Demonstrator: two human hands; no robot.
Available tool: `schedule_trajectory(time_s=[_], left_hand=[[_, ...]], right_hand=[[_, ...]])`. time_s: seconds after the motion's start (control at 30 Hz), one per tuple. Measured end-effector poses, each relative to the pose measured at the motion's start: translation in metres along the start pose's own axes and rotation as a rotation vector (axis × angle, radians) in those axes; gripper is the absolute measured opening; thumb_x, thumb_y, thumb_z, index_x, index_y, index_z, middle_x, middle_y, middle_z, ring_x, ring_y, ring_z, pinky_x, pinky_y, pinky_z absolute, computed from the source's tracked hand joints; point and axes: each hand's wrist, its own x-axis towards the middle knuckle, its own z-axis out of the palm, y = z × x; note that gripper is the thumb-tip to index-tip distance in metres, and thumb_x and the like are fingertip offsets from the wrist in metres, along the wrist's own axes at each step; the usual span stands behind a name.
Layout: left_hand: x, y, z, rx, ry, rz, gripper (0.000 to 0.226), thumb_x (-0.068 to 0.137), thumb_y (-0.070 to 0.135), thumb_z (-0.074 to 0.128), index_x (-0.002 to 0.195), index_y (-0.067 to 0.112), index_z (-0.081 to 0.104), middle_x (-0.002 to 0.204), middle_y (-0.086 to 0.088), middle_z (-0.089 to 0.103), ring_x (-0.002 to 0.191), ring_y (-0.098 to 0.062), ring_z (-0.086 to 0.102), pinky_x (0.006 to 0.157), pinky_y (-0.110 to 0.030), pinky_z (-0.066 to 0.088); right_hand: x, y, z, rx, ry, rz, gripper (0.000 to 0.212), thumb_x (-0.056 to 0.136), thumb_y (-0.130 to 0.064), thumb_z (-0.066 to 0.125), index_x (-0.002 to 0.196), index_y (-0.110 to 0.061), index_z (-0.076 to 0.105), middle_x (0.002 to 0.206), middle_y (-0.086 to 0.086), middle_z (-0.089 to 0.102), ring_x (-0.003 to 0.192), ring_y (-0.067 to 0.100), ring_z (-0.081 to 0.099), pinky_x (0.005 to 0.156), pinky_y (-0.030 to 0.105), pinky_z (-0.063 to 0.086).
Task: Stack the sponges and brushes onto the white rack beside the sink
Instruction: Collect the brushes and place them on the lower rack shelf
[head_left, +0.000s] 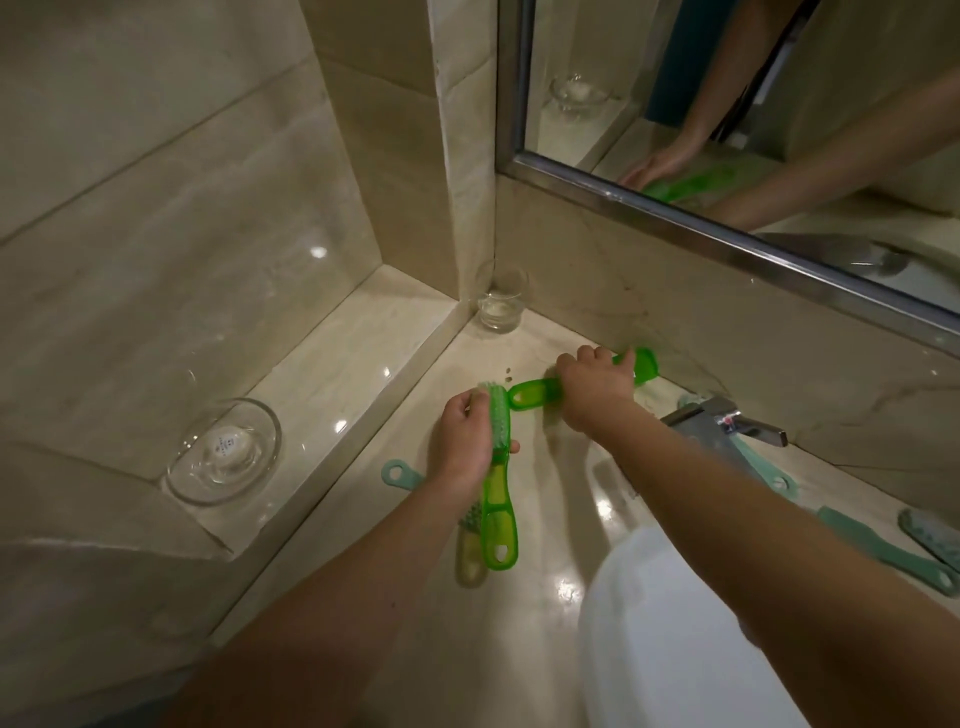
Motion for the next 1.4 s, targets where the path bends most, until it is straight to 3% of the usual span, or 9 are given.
schedule_trajectory(time_s=[0.13, 0.23, 0.4, 0.57, 0.7, 0.8, 0.9, 1.17, 1.4], left_hand=[[-0.005, 0.0, -0.003, -0.013, 0.004, 0.001, 0.03, 0.076, 0.058, 0.043, 0.088, 0.034, 0.056, 0.08, -0.003, 0.065, 0.056, -0.029, 0.071, 0.059, -0.042, 0.052], [-0.011, 0.003, -0.005, -0.011, 0.01, 0.012, 0.03, 0.076, 0.055, 0.042, 0.089, 0.032, 0.057, 0.075, -0.002, 0.065, 0.056, -0.029, 0.071, 0.057, -0.038, 0.051], [-0.034, 0.012, -0.004, -0.024, 0.013, 0.045, 0.025, 0.09, 0.044, 0.043, 0.095, 0.026, 0.058, 0.077, -0.004, 0.065, 0.054, -0.028, 0.069, 0.055, -0.032, 0.047], [-0.066, 0.026, 0.001, -0.099, -0.004, 0.079, 0.033, 0.098, 0.03, 0.042, 0.111, 0.005, 0.059, 0.095, -0.024, 0.062, 0.07, -0.032, 0.064, 0.053, -0.03, 0.052], [-0.103, 0.029, 0.007, -0.125, -0.056, 0.101, 0.028, 0.1, 0.025, 0.042, 0.112, 0.005, 0.057, 0.098, -0.019, 0.059, 0.071, -0.031, 0.06, 0.035, -0.017, 0.042], [-0.131, 0.023, 0.02, -0.1, -0.104, 0.112, 0.021, 0.099, 0.025, 0.043, 0.105, 0.012, 0.059, 0.1, -0.018, 0.062, 0.079, -0.034, 0.061, 0.035, -0.017, 0.042], [-0.159, 0.016, 0.039, -0.061, -0.16, 0.153, 0.02, 0.098, 0.023, 0.044, 0.084, 0.019, 0.058, 0.082, -0.013, 0.059, 0.063, -0.031, 0.058, 0.034, -0.018, 0.04], [-0.228, -0.01, 0.104, 0.034, -0.323, 0.198, 0.018, 0.098, 0.022, 0.041, 0.094, 0.013, 0.057, 0.083, -0.015, 0.055, 0.051, -0.028, 0.058, 0.034, -0.017, 0.037], [-0.297, -0.035, 0.164, 0.075, -0.428, 0.174, 0.018, 0.097, 0.025, 0.041, 0.086, 0.019, 0.055, 0.071, -0.008, 0.052, 0.038, -0.019, 0.058, 0.038, -0.017, 0.037]], right_hand=[[-0.002, 0.002, -0.004, -0.063, 0.062, -0.036, 0.047, 0.083, -0.009, 0.057, 0.129, -0.017, 0.048, 0.128, 0.008, 0.052, 0.123, 0.03, 0.047, 0.114, 0.056, 0.021], [-0.01, 0.0, -0.009, 0.073, 0.247, -0.117, 0.046, 0.086, -0.007, 0.052, 0.131, -0.016, 0.046, 0.128, 0.009, 0.053, 0.122, 0.032, 0.047, 0.11, 0.048, 0.028], [-0.044, -0.015, -0.04, 0.445, 0.562, -0.221, 0.04, 0.095, -0.032, 0.051, 0.133, -0.018, 0.049, 0.118, 0.008, 0.058, 0.108, 0.032, 0.053, 0.08, 0.038, 0.041], [-0.09, -0.015, -0.051, 0.846, 0.427, -0.085, 0.038, 0.097, -0.044, 0.045, 0.127, -0.021, 0.043, 0.099, 0.007, 0.066, 0.087, 0.031, 0.065, 0.068, 0.037, 0.046], [-0.132, 0.004, -0.04, 1.254, 0.314, 0.055, 0.032, 0.095, -0.041, 0.05, 0.118, -0.019, 0.049, 0.071, 0.007, 0.064, 0.054, 0.026, 0.064, 0.066, 0.045, 0.056], [-0.163, 0.025, -0.022, 1.339, 0.32, 0.117, 0.025, 0.095, -0.036, 0.053, 0.11, -0.016, 0.053, 0.074, 0.003, 0.061, 0.068, 0.024, 0.062, 0.072, 0.044, 0.054], [-0.196, 0.046, -0.005, 1.359, 0.365, 0.166, 0.022, 0.096, -0.035, 0.052, 0.105, -0.015, 0.056, 0.086, 0.002, 0.061, 0.083, 0.024, 0.061, 0.074, 0.035, 0.051], [-0.296, 0.114, 0.04, 1.41, 0.395, 0.307, 0.021, 0.096, -0.035, 0.051, 0.109, -0.019, 0.053, 0.084, 0.007, 0.063, 0.073, 0.022, 0.062, 0.056, 0.028, 0.049], [-0.369, 0.178, 0.082, 1.403, 0.428, 0.413, 0.016, 0.096, -0.035, 0.051, 0.107, -0.024, 0.053, 0.087, 0.005, 0.065, 0.08, 0.024, 0.063, 0.071, 0.033, 0.046]])
